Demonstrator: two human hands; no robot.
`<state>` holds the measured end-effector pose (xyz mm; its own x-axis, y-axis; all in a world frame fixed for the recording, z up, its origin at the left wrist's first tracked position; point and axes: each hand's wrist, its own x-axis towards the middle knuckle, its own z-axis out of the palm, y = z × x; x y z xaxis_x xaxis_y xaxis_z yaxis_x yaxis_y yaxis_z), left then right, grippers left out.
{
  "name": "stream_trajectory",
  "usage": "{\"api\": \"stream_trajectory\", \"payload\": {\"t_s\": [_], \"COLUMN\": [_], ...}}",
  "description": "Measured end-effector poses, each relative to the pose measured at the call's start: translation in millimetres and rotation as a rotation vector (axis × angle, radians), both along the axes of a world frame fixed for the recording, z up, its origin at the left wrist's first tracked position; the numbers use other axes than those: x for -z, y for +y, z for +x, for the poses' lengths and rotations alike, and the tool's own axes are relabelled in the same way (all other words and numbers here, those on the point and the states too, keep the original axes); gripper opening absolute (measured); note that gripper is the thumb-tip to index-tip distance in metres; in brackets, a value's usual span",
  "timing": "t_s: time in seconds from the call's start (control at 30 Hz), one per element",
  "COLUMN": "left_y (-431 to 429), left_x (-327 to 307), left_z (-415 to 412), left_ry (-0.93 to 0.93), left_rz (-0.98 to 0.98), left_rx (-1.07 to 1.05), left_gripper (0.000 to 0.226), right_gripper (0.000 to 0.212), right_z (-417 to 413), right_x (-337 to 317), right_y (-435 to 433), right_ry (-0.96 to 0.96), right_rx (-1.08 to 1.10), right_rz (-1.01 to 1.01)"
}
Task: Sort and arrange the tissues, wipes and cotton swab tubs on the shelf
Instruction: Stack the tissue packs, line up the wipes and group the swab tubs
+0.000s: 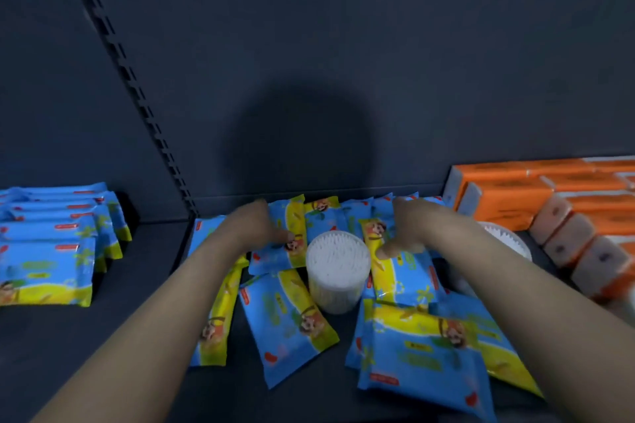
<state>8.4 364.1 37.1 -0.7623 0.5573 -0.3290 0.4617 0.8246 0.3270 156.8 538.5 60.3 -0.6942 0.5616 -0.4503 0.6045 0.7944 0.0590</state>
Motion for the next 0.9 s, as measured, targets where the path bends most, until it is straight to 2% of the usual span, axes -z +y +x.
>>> {"api": "stream_trajectory", "payload": {"t_s": [0.1,0.17,0.23,0.37,0.47,0.57,0.7,0.77,0.9], "left_y": [5.8,6.2,5.3,-1.9,-10.5,-22.8,-44.8,-58.2,-99.6], "left_x": [-0.2,-0.5,1.7,-2.2,-16.4,-29.6,-40.4,-46.1,-58.8], "left_z": [0.1,2.0,2.1,3.6,12.7,20.8,28.0,30.9,29.6], "left_ry": [-0.01,-0.064,-0.148,-0.174,-0.069,-0.046,0.0,0.025,0.089], "left_rz": [-0.042,0.043,0.202,0.484,0.58,0.678,0.8,0.848,0.915], "left_rx": [-0.01,-0.065,-0.155,-0.216,-0.209,-0.253,-0.301,-0.322,-0.343], "left_gripper": [0.086,0.09,0.082,0.032,0.026,0.023,0.024,0.021,0.02], "right_gripper": [0.109,0.111,0.106,0.078,0.049,0.035,0.005,0.005,0.018], "right_z": [0.4,0.0,0.2,3.7,2.6,0.7,-9.4,-22.7,-55.0], "right_x": [0.3,-0.3,-1.9,-20.4,-37.2,-42.9,-49.0,-53.6,-64.6], "right_y": [-2.4,-3.8,-3.8,-1.1,2.3,8.5,5.6,-4.5,-45.5], "right_ry": [0.017,0.049,0.097,0.199,0.228,0.314,0.492,0.6,0.787], "right_rx": [0.056,0.067,0.088,0.11,0.041,0.021,-0.001,-0.051,-0.152], "right_rz": [-0.032,-0.069,-0.1,-0.052,0.025,0.047,-0.037,-0.081,-0.214]}}
